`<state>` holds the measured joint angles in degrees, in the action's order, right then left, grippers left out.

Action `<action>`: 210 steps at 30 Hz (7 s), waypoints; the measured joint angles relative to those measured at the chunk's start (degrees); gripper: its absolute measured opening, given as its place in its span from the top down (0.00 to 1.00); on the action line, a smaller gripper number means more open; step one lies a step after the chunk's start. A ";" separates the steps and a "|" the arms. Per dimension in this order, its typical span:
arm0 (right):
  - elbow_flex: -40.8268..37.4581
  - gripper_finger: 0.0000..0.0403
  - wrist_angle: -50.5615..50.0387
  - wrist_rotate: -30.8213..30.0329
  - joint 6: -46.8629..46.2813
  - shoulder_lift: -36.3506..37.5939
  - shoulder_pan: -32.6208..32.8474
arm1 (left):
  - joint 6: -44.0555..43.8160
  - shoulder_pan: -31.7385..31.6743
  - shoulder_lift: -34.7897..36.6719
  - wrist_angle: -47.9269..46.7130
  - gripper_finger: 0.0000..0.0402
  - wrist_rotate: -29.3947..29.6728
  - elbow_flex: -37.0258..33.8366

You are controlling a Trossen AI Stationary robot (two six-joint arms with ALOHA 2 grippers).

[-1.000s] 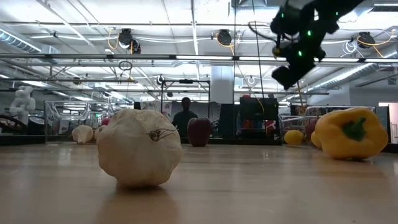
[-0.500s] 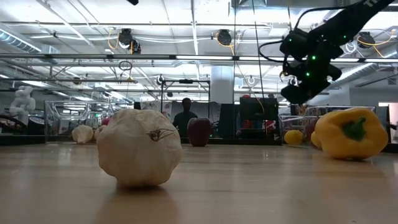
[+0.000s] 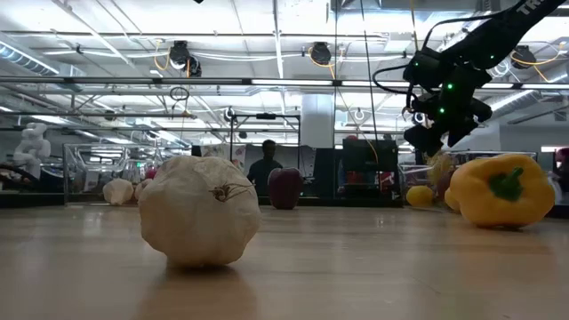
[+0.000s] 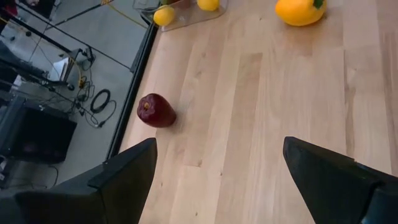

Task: Sort produce into baskets
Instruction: Put the lemon into the right transparent bin, then put the apple into the right transparent bin

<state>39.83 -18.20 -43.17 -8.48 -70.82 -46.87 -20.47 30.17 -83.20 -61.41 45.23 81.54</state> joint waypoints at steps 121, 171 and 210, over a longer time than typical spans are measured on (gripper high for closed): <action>0.02 0.33 -10.27 6.00 -16.16 19.64 55.67 | 16.32 -51.84 -22.85 70.30 0.37 -27.72 -20.92; 0.02 0.33 -10.30 5.99 -15.95 19.66 55.67 | 19.67 -50.76 -18.11 72.87 0.96 -40.78 -20.75; 8.66 0.33 6.01 5.35 5.26 27.97 69.61 | 24.47 -41.94 -31.44 67.22 1.00 -43.48 11.06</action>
<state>48.49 -12.18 -37.82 -3.23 -42.85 22.74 4.00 -11.77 -114.64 5.81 1.76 92.60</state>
